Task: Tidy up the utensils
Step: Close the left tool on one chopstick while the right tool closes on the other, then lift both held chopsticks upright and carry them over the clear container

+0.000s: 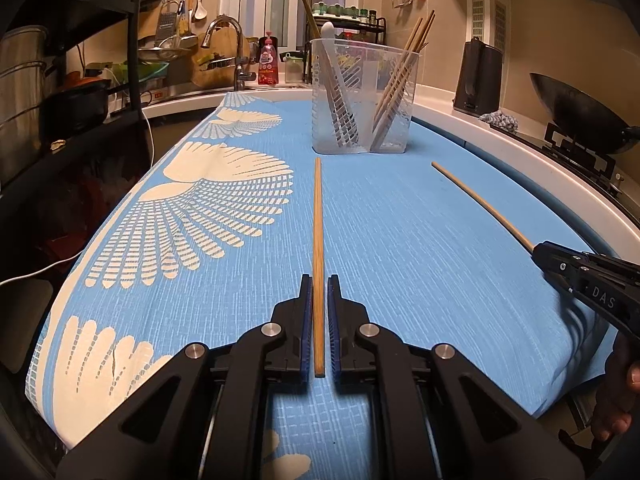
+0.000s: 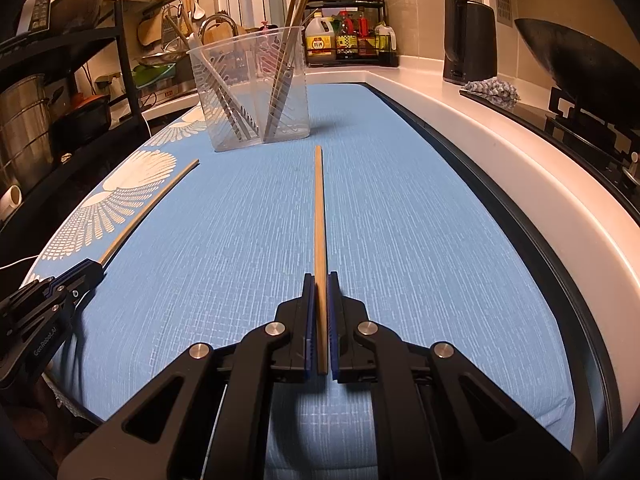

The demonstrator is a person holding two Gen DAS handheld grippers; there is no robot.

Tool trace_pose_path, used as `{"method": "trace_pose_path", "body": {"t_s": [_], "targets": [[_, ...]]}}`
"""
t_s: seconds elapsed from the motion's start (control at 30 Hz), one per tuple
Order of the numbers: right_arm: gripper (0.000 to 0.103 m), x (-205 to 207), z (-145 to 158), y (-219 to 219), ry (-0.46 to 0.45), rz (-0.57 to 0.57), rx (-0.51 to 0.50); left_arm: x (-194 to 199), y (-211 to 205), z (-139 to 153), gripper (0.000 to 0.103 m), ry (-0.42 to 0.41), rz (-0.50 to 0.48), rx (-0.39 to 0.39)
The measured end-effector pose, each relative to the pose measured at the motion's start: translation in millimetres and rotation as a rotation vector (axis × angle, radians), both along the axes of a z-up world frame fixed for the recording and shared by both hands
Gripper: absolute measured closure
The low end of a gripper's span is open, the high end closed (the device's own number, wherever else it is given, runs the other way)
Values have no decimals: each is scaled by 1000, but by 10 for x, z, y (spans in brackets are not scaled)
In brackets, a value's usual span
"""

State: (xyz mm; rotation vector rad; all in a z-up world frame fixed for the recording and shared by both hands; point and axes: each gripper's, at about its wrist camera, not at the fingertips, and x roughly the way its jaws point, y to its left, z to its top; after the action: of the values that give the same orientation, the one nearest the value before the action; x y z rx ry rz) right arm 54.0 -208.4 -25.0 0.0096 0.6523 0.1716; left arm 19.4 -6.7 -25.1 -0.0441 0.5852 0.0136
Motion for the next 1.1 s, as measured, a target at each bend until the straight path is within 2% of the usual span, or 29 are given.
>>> {"method": "trace_pose_path", "body": {"t_s": [0.67,0.83,1.1], "targets": [[97,-7,40,5,-4,3,-17,-41,-23,28,97,-5,-6,19],[97,-86,265,-4,-67,11,-39,-108,-48,161,97,-52,-19,34],[97,-177,781,-11,-184,28,-77,-200,-55,526,97,-148,-38,52]]}}
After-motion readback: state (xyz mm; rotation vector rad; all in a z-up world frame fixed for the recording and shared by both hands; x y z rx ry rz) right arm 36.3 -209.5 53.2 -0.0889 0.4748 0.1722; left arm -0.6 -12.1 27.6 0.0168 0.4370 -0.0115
